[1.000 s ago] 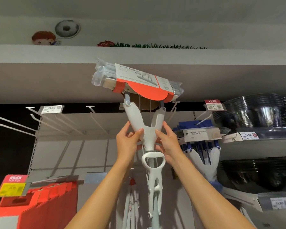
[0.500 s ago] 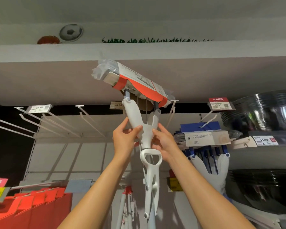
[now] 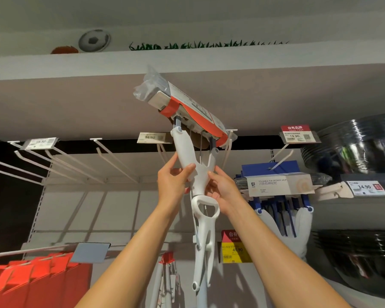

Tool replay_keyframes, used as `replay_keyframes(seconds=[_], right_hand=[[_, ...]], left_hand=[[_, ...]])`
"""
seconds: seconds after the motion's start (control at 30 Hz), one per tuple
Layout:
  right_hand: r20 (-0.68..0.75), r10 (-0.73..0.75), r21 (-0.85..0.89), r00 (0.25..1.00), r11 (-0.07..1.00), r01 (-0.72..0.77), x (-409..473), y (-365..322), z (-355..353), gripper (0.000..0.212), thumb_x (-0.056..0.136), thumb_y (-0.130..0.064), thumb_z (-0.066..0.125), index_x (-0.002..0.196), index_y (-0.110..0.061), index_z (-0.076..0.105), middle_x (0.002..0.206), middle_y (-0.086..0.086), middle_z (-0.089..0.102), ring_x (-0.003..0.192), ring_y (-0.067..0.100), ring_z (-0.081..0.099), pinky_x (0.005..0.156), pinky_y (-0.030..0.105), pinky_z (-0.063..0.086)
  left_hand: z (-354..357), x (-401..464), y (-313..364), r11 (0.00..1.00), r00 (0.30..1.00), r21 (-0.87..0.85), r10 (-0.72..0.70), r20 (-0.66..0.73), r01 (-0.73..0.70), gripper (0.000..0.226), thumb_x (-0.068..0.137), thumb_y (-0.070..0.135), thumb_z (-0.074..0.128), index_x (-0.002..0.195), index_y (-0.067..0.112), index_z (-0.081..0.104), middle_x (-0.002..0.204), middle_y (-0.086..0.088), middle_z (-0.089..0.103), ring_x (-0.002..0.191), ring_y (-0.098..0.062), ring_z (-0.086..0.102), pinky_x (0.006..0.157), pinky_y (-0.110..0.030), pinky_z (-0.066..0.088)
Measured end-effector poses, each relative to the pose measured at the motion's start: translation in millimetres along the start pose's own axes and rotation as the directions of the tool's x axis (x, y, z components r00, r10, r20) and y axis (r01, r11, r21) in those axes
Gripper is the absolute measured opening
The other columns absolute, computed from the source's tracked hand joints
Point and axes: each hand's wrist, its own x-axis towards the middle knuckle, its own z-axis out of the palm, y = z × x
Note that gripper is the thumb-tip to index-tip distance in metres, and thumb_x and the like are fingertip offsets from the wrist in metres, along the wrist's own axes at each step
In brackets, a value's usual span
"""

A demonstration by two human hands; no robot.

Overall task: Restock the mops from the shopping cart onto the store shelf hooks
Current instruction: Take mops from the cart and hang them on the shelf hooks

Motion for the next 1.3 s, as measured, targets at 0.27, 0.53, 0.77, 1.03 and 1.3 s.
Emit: replay_keyframes(seconds=[0.27,0.53,0.77,1.03,1.3], right_hand=[[-0.092,-0.024,0.011,0.995,1.0,0.025,22.4,2.9,-7.7,0.038,0.101,-0.009,0.053,0.137,-0.021,0.057,0.124,0.018,0.065,0.107,0.036,0.066,0.069,0.046,0.061],[-0.195,-0.084,-0.022,0.977,0.996,0.081,50.8,12.7,-3.9,0.047,0.099,-0.002,0.055,0.143,-0.02,0.05,0.128,0.019,0.062,0.101,0.038,0.067,0.066,0.051,0.062],[-0.282,-0.134,-0.141,0.95,0.985,0.097,74.6,32.9,3.5,0.062,0.099,0.002,0.052,0.152,-0.026,0.036,0.135,0.017,0.058,0.106,0.038,0.066,0.084,0.06,0.057],[-0.436,-0.186,-0.178,0.88,0.977,0.118,107.6,71.3,9.4,0.063,0.093,0.01,0.044,0.143,-0.029,0.049,0.127,0.013,0.063,0.103,0.037,0.066,0.088,0.059,0.056],[-0.504,-0.274,-0.257,0.819,0.953,0.161,110.5,99.3,-6.6,0.063,0.093,0.005,0.054,0.144,-0.032,0.05,0.132,0.009,0.061,0.107,0.034,0.065,0.088,0.055,0.058]], left_hand=[[6.6,23.1,-21.1,0.999,0.999,0.032,-0.004,0.052,0.002,0.055,0.095,0.022,0.068,0.147,0.027,0.05,0.096,-0.01,0.07,0.085,-0.026,0.072,0.064,-0.034,0.061],[-0.9,50.9,-53.1,0.994,0.992,0.0,-0.106,0.074,0.106,0.035,0.098,0.022,0.064,0.132,0.028,0.059,0.099,-0.014,0.069,0.084,-0.03,0.072,0.073,-0.045,0.063],[-12.7,60.4,-88.2,0.978,0.979,-0.046,-0.204,0.026,0.205,0.023,0.101,0.022,0.06,0.123,0.016,0.061,0.095,-0.004,0.074,0.084,-0.024,0.074,0.078,-0.048,0.062],[-25.1,61.7,-119.3,0.958,0.958,0.009,-0.286,0.02,0.286,0.031,0.104,0.017,0.05,0.135,0.016,0.052,0.099,-0.005,0.072,0.084,-0.027,0.069,0.075,-0.045,0.06],[-20.1,53.5,-138.7,0.9,0.904,-0.081,-0.426,0.04,0.428,0.026,0.105,0.012,0.042,0.127,0.011,0.055,0.1,-0.009,0.07,0.074,-0.019,0.067,0.047,-0.023,0.053]])
